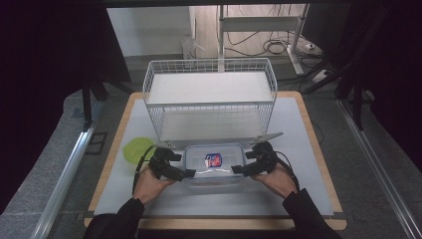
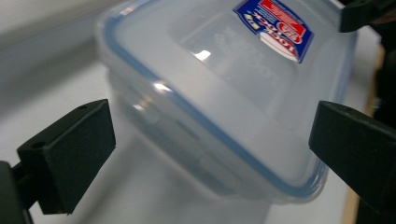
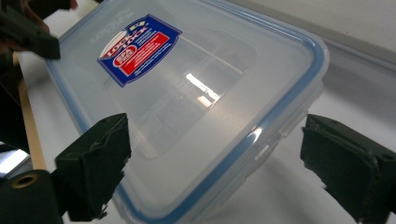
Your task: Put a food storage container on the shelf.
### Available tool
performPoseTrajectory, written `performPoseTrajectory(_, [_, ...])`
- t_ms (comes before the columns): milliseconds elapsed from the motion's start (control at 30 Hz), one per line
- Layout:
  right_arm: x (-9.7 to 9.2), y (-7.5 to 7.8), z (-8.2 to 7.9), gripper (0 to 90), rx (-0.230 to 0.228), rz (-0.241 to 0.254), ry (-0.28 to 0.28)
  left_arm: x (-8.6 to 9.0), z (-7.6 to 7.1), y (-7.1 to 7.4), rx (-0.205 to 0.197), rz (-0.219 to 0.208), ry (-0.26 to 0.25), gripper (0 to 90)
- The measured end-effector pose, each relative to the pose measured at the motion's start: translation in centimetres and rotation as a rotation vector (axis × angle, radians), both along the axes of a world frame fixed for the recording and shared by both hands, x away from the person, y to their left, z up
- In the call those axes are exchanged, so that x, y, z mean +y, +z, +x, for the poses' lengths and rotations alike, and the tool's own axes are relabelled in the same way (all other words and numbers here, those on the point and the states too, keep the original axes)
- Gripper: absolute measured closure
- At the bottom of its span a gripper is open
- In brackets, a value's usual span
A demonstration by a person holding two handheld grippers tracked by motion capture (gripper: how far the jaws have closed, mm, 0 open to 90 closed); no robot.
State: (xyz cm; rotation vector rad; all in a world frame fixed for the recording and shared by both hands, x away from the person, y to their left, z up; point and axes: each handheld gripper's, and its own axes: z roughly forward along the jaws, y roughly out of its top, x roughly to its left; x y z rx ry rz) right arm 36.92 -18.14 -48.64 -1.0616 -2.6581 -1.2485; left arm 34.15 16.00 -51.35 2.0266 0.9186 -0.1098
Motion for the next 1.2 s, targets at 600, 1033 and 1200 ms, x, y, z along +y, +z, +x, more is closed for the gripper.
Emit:
performPoseTrajectory(600, [-1.1,0.0,-1.5,27.6,0.128,0.054,0.000,0.3,-2.3,0.8,0.027,-0.008,0.033,22.8])
performPoseTrajectory(1033, [-3.0,0.5,-3.7,50.7,0.127,0.165,-0.061,1.9,-4.6,0.6,0.026,-0.153,0.099,46.5])
performPoseTrajectory(1200, [-3.0,0.4,-3.9,51.8,0.143,0.180,-0.095,1.6,-4.6,0.6,0.017,-0.160,0.128,46.9])
